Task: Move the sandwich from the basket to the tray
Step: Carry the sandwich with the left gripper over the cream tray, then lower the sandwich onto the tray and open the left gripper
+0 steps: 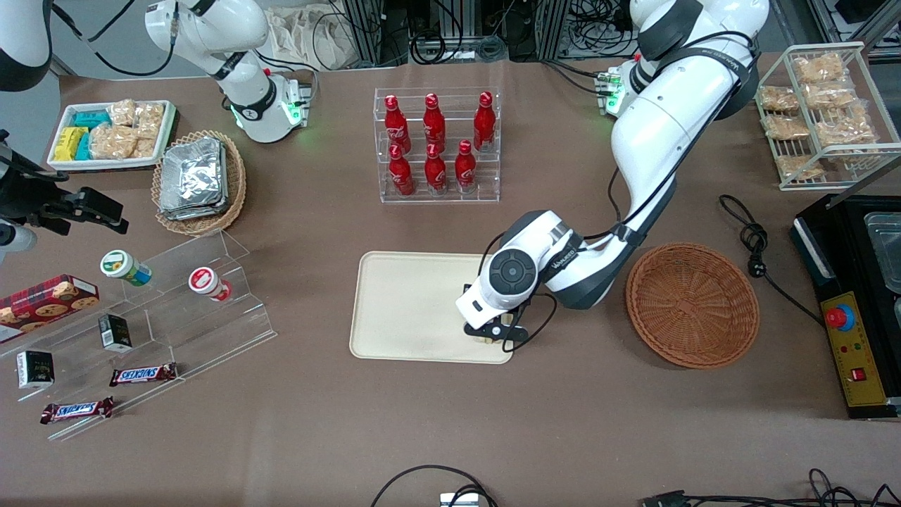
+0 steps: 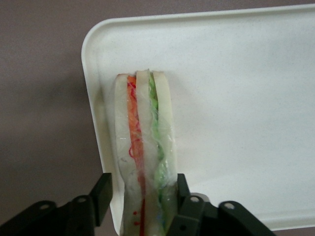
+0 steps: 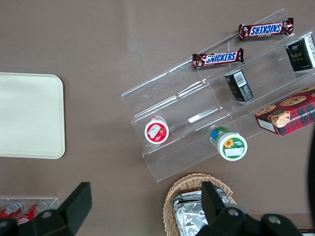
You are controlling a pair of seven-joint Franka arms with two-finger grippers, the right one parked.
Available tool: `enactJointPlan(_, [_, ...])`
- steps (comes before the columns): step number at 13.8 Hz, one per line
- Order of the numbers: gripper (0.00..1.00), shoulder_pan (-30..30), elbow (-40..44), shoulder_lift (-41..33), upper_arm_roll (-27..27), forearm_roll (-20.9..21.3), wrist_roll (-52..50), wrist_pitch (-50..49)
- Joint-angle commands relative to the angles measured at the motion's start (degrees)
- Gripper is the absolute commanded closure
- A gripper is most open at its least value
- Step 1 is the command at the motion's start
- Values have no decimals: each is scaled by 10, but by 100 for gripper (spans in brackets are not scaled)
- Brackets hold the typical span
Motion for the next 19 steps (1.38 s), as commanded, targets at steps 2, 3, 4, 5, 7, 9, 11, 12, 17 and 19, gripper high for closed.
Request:
enactJointPlan(2, [0, 0, 1, -13, 1, 4, -11, 5])
enactJointPlan(3, [0, 3, 1, -30, 0, 2, -12, -2])
enactJointPlan(4, [0, 3, -2, -55, 0, 0, -7, -14])
enactJointPlan(5, [0, 15, -23, -84, -1, -5, -7, -36])
enactJointPlan(7, [0, 72, -105, -160, -28, -29, -1, -38])
enactJointPlan(9, [0, 179, -216, -239, -103, -34, 26, -25])
enactJointPlan(11, [0, 323, -307, -297, -207, -35, 59, -10])
enactJointPlan(12, [0, 406, -332, -305, -274, -35, 69, -12])
enactJointPlan(17, [0, 544, -323, -311, -381, -28, 69, -67])
enactJointPlan(19, [0, 543, -302, -314, -383, -28, 67, -89])
